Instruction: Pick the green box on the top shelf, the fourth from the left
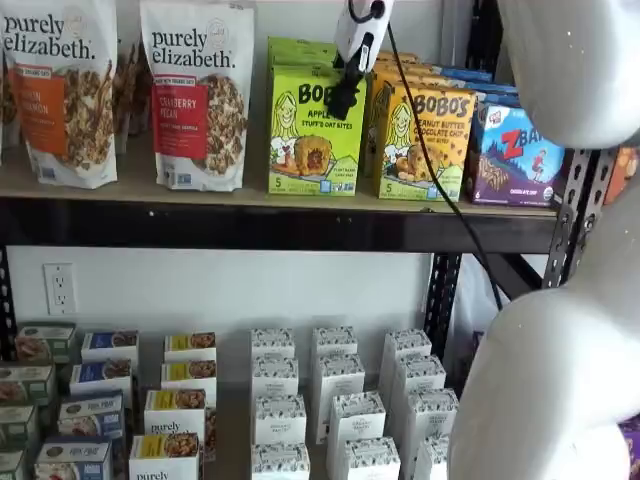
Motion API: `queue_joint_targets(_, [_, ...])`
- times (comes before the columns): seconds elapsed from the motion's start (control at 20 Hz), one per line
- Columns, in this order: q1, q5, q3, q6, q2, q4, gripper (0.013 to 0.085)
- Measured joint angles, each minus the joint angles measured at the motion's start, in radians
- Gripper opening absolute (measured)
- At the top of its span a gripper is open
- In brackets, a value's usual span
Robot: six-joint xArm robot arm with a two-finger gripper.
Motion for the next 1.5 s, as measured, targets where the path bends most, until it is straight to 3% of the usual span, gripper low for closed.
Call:
queue_joint_targets(0.15, [0.002,-0.004,0.005,0.001,-0.003,-0.002,0.0290])
queue_joint_targets(0.65, [0.007,0.001,0.005,0.006,-0.005,-0.005,0.0290])
queue_joint_targets(1.5, [-0.007,0.108,-0.019,0.002,-0.025,-0.002,0.0290])
